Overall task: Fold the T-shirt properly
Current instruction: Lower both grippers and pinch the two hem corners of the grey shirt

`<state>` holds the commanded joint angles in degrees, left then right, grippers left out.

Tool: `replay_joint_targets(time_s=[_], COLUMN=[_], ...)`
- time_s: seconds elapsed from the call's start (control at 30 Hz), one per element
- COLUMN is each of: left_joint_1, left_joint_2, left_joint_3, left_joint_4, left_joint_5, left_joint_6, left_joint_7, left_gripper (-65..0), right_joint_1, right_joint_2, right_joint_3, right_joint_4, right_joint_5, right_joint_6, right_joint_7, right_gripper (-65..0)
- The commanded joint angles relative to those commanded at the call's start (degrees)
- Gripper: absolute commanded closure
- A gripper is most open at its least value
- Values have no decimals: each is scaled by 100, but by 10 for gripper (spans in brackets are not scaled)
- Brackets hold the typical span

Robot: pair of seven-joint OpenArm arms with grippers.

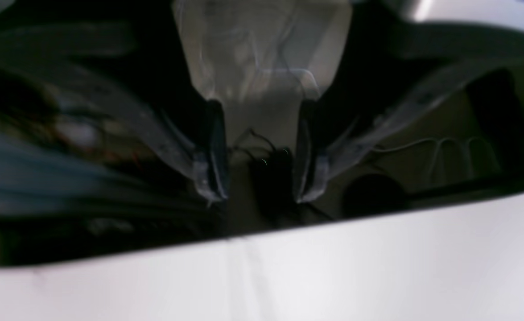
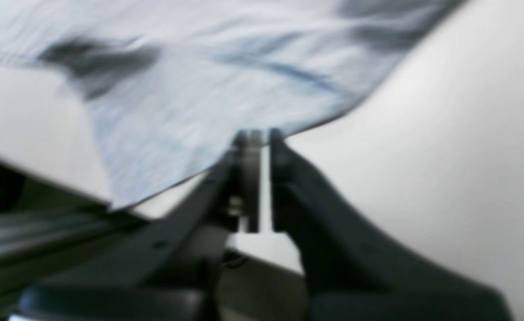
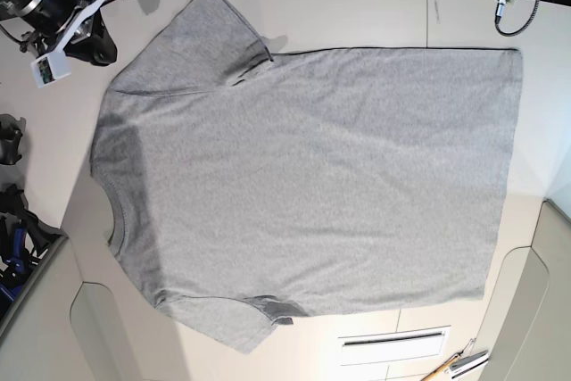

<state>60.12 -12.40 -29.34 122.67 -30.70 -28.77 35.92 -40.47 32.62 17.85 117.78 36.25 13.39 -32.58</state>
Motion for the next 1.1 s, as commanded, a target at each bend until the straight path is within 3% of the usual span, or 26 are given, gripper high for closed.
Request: replay_joint_targets(time_s=[0.13,0.2,0.27,0.37,0.4,0.47,0.6,0.73,0.97,1.1], left_joint_1=[2,0,-28,-166,-232,-382,-721,-1130,-1683,-2033], left_joint_2=[0,-2,-4,-7,-7,-70,-310,-581,-1091,-1346], left_joint_3=[-37,-37,-37,-37,-37,-37,-37,-195,-1285,-1349], left_joint_4=[0,0,0,-2,-2,-11,-240,-837,-1589,-2444], left_joint_5=[55,216,221,-26,-44,-39,-2,-13,-922,-1322], left_joint_6=[11,4,0,-68,-66,-44,160,155,149,46], left_joint_7=[-564,-839,-831,-717,-715,-704,-640,-625,-350,-345], left_gripper=[-278,-278,-279,-363,-392,-439,-447,-456,-476,-476], right_joint_1=[92,92,92,98,131,208,289,284,284,299], right_joint_2=[-251,-402,-527,-616,-614,-614,-616,-619,-619,-651], right_joint_3=[72,72,72,72,72,72,72,72,72,72], right_joint_4=[-4,-4,-50,-400,-564,-874,-1222,-1220,-1220,-1220], right_joint_5=[-289,-282,-280,-50,39,201,625,643,619,621], right_joint_6=[-20,-20,-15,-13,4,251,737,774,787,789], right_joint_7=[-162,-293,-442,-457,-457,-479,-481,-479,-474,-474], right_gripper=[-267,-284,-285,-353,-360,-360,-360,-360,-360,-360])
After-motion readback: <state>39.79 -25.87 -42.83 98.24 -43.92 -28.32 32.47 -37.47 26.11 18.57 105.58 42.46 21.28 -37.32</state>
